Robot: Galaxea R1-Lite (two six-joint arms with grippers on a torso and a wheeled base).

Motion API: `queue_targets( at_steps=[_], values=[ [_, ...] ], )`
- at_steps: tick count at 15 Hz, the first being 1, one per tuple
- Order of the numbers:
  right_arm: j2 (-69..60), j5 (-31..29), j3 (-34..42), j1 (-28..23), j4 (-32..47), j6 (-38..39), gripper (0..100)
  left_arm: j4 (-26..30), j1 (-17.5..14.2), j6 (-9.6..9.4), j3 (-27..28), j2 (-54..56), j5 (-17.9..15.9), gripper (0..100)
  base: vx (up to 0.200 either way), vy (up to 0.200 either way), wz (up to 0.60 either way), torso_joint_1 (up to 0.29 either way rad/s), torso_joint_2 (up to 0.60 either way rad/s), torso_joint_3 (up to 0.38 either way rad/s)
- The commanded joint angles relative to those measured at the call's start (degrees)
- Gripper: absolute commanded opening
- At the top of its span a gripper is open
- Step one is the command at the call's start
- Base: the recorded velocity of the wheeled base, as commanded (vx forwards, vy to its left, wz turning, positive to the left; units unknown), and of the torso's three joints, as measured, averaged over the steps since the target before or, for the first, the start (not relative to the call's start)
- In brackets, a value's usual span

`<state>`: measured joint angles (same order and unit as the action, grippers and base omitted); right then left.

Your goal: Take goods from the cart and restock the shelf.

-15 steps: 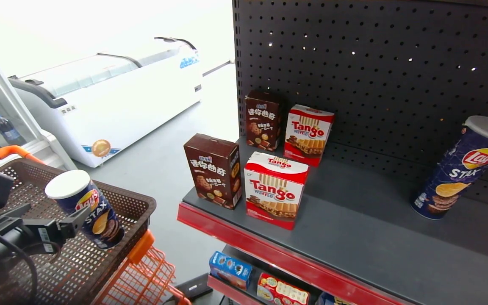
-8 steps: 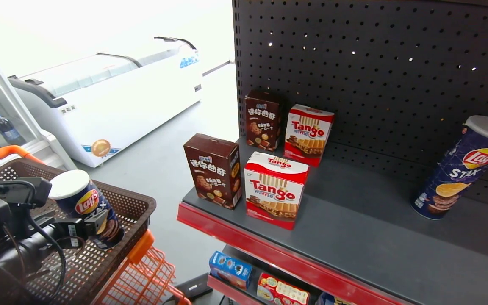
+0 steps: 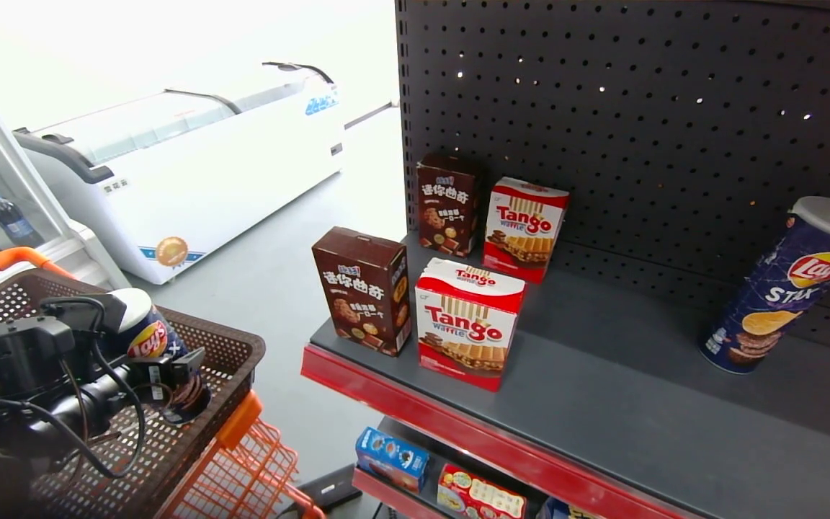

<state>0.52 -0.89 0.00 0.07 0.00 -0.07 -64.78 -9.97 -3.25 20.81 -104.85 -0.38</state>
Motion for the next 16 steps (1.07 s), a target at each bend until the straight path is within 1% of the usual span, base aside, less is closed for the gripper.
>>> queue_targets(
  at_steps=[1,3,4,5,9,11,12,13,14,15,16],
  values=[
    [0.1,0.0,0.0,0.0,0.0,0.0,100,0.0,0.1,0.18,1.3,-2.3,0.0,100,0.0,0.0,0.0,0.0,0.0,0.0],
    [0.1,0.0,0.0,0.0,0.0,0.0,100,-1.0,0.3,0.18,2.3,-3.5,0.0,100,0.0,0.0,0.0,0.0,0.0,0.0],
    [0.1,0.0,0.0,0.0,0.0,0.0,100,-1.4,0.2,0.27,2.4,-4.1,0.0,0,0.0,0.0,0.0,0.0,0.0,0.0],
    [0.1,0.0,0.0,0.0,0.0,0.1,100,-1.5,0.4,0.27,3.4,-4.2,0.0,0,0.0,0.0,0.0,0.0,0.0,0.0],
    [0.1,0.0,0.0,0.0,0.0,0.0,100,-1.5,1.4,-0.7,5.6,-2.2,-0.1,0,0.0,0.0,0.0,0.0,0.0,0.0],
    [0.1,0.0,0.0,0.0,0.0,0.1,100,-0.5,3.1,-2.55,6.5,3.5,-0.1,0,0.0,0.0,0.0,0.0,0.0,0.0],
    [0.1,0.0,0.0,0.0,0.0,0.0,100,-0.3,4.1,-2.99,6.9,5.9,-0.2,0,0.0,0.0,0.0,0.0,0.0,0.0],
    [0.1,0.0,0.0,0.0,0.0,0.0,100,-0.3,4.2,-3.07,7.0,6.3,-0.3,0,0.0,0.0,0.0,0.0,0.0,0.0],
    [0.1,0.0,0.0,0.0,0.0,0.0,100,4.3,5.8,-3.07,8.5,11.6,-0.6,0,0.0,0.0,0.0,0.0,0.0,0.0],
    [0.1,0.0,0.0,0.0,0.0,0.0,100,10.5,6.3,-2.99,10.0,16.0,-1.6,0,0.0,0.0,0.0,0.0,0.0,0.0],
    [0.1,0.0,0.0,0.0,0.0,0.1,100,16.6,6.5,-2.99,10.9,20.1,-4.0,0,0.0,0.0,0.0,0.0,0.0,0.0]
  ],
)
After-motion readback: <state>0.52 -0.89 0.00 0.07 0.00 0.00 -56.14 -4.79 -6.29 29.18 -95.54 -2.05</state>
